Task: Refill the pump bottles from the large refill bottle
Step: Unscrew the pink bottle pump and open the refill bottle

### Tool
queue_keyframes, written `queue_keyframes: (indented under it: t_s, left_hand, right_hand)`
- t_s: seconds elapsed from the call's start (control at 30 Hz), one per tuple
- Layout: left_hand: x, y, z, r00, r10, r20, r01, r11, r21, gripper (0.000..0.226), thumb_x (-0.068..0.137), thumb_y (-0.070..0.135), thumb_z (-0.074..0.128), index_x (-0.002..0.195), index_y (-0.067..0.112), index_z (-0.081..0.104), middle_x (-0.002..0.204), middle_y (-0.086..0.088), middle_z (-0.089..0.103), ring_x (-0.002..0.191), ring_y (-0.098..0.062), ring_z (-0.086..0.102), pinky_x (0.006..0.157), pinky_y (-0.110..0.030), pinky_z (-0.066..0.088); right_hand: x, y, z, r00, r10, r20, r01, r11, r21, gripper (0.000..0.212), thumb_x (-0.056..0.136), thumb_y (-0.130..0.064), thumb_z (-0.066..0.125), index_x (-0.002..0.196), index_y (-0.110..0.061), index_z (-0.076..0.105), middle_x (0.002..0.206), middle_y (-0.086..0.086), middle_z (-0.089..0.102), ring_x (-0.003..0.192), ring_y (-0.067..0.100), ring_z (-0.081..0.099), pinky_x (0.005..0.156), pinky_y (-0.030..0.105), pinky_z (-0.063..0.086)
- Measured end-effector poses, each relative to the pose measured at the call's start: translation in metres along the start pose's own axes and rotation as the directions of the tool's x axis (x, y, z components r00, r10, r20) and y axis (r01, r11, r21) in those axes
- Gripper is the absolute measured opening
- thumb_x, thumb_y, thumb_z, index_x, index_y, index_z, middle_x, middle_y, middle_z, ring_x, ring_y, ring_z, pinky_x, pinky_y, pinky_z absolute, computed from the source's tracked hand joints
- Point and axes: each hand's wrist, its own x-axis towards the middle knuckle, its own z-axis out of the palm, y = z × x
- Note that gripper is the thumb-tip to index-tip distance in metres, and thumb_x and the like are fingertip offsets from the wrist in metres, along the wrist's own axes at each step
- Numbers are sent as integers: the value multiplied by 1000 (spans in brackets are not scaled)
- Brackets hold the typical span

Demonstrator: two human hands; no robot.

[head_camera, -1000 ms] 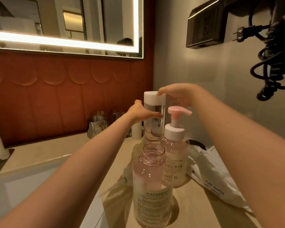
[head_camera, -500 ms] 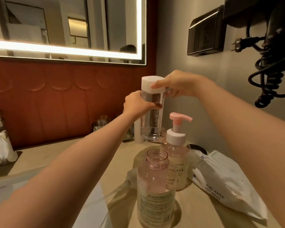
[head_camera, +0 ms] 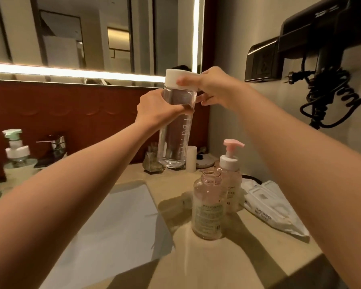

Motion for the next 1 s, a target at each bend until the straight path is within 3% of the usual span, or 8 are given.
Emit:
queue_keyframes:
  t_s: [0.13, 0.33, 0.47, 0.63, 0.77, 0.83, 1.0]
  left_hand:
    - [-32, 3, -25, 1000, 0, 14, 0, 1000, 13, 47, 65, 54, 74, 99, 22, 67, 91, 7, 64, 82, -7, 57, 61, -13, 38]
    - [-83, 7, -31, 997, -36, 64, 39, 999, -36, 43, 67, 54, 74, 93, 20, 68, 88, 5, 66, 78, -5, 59, 60, -14, 42]
    - [-116, 11, -26, 995, -80, 66, 86, 992, -90, 46, 66, 52, 76, 99, 21, 68, 89, 6, 66, 78, -3, 59, 60, -13, 42]
    - [-150, 19, -14, 989, -116, 91, 123, 989, -82, 45, 64, 53, 77, 92, 20, 70, 86, 5, 67, 76, -5, 60, 64, -19, 50]
    - [-170, 34, 3, 985, -113, 128, 126, 988, -93, 44, 64, 54, 75, 92, 21, 69, 83, 8, 64, 69, 3, 52, 54, -13, 38]
    - [-176, 41, 12, 982, -115, 150, 134, 983, -125, 46, 65, 53, 76, 97, 20, 69, 86, 8, 63, 71, 3, 51, 54, -12, 33]
    - [-185, 54, 40, 970, -106, 219, 145, 975, -169, 58, 63, 53, 76, 108, 17, 65, 98, 3, 65, 90, -13, 59, 64, -19, 42]
  right_hand:
    - [-25, -11, 9, 1000, 7, 0, -7, 999, -42, 70, 77, -46, 71, 129, -6, 46, 117, 6, 60, 82, 14, 62, 78, 30, 52]
    - [-69, -12, 12, 997, 59, 52, -52, 990, -131, 69, 76, -50, 69, 128, -9, 49, 117, 5, 60, 84, 15, 63, 71, 26, 54]
    - [-97, -5, 15, 994, 98, 47, -90, 983, -158, 70, 77, -47, 70, 129, -7, 47, 122, 8, 57, 97, 21, 61, 76, 28, 55]
    - [-126, 8, 7, 982, 172, 75, -153, 965, -211, 76, 73, -51, 72, 129, -6, 48, 118, 10, 59, 90, 20, 62, 57, 22, 51]
    - [-142, 21, -10, 971, 229, 76, -205, 949, -241, 73, 71, -51, 73, 124, -5, 52, 105, 10, 62, 77, 18, 62, 61, 25, 53]
    - [-147, 28, -18, 969, 239, 64, -216, 942, -255, 72, 70, -50, 73, 123, -5, 53, 104, 10, 63, 79, 19, 63, 69, 28, 56]
    - [-160, 45, -40, 960, 270, 70, -239, 926, -293, 63, 73, -45, 72, 119, -4, 57, 110, 12, 63, 85, 20, 63, 73, 30, 55]
